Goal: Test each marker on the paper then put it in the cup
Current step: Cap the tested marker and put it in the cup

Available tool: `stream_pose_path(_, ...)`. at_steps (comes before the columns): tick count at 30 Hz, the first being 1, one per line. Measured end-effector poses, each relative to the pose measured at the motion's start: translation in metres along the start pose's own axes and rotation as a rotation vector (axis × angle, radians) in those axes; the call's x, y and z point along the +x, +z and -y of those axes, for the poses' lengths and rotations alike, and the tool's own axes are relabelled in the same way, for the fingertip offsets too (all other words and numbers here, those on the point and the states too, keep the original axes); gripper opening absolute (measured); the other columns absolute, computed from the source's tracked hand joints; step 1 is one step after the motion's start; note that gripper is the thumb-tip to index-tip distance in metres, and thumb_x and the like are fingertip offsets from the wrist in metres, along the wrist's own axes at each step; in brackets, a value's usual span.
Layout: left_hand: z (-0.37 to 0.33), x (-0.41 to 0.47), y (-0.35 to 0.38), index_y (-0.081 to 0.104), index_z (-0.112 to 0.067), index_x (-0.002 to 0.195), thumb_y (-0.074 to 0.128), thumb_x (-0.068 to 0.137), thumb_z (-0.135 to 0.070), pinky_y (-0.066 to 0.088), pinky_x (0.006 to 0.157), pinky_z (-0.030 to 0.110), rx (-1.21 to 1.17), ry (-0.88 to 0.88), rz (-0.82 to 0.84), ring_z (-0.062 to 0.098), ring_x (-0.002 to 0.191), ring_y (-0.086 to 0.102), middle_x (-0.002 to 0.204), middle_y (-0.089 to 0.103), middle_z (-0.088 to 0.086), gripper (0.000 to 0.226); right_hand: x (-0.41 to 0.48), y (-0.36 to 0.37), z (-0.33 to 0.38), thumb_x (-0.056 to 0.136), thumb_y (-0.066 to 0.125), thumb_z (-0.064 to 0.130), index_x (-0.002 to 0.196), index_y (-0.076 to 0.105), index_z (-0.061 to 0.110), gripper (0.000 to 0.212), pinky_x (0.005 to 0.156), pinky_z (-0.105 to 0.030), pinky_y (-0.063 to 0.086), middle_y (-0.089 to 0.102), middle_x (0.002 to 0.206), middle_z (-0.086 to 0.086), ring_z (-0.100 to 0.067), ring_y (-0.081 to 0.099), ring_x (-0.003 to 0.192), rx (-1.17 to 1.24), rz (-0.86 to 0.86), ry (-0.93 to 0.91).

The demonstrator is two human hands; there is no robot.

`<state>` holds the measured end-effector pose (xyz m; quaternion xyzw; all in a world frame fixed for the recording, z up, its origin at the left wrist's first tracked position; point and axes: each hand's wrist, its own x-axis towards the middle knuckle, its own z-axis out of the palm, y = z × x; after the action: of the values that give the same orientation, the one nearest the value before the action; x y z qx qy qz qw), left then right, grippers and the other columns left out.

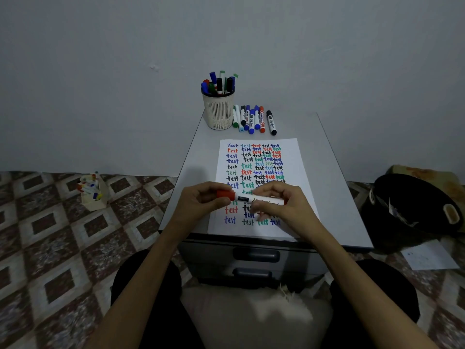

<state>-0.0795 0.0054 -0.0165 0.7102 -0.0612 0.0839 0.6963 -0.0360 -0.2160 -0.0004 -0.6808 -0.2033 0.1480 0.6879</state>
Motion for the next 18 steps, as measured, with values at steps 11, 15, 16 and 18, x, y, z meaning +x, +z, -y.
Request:
stream_pose_path(11, 0.005, 0.0, 0.002, 0.065, -0.011, 0.099, 0.061, 0.081, -0.012, 0.057, 0.065, 0.023, 0.173, 0.144, -0.01, 0.019, 0.066, 0.071, 0.077, 0.073, -0.006, 0.018, 0.008, 0.01, -0.007, 0.092, 0.055, 0.043, 0.108, 0.07, 0.023, 0.029, 0.064, -0.034, 0.052, 0.074, 0.088, 0.003, -0.017, 0.068, 0.07, -0.629, 0.073, -0.212)
stream_pose_path(15, 0.004, 0.0, 0.001, 0.066, -0.012, 0.097, 0.063, 0.08, -0.012, 0.057, 0.063, 0.023, 0.211, 0.184, -0.033, 0.018, 0.064, 0.071, 0.076, 0.073, -0.006, 0.017, 0.01, 0.017, -0.009, 0.093, 0.059, 0.033, 0.101, 0.071, 0.023, 0.017, 0.06, -0.032, 0.048, 0.07, 0.078, 0.006, -0.013, 0.063, 0.065, -0.509, 0.062, -0.132)
stream_pose_path(16, 0.004, 0.0, 0.0, 0.066, -0.011, 0.097, 0.063, 0.08, -0.012, 0.057, 0.063, 0.022, 0.222, 0.195, -0.035, 0.018, 0.064, 0.071, 0.076, 0.073, -0.007, 0.017, 0.011, 0.018, -0.01, 0.093, 0.061, 0.029, 0.099, 0.072, 0.023, 0.014, 0.058, -0.028, 0.046, 0.067, 0.074, 0.009, -0.009, 0.059, 0.062, -0.476, 0.065, -0.114)
stream_pose_path(18, 0.005, 0.001, 0.0, 0.066, -0.01, 0.096, 0.064, 0.08, -0.012, 0.057, 0.063, 0.022, 0.241, 0.21, -0.039, 0.017, 0.063, 0.071, 0.075, 0.073, -0.007, 0.016, 0.011, 0.019, -0.01, 0.093, 0.062, 0.025, 0.095, 0.072, 0.023, 0.011, 0.058, -0.021, 0.043, 0.064, 0.069, 0.011, -0.003, 0.055, 0.06, -0.409, 0.076, -0.083)
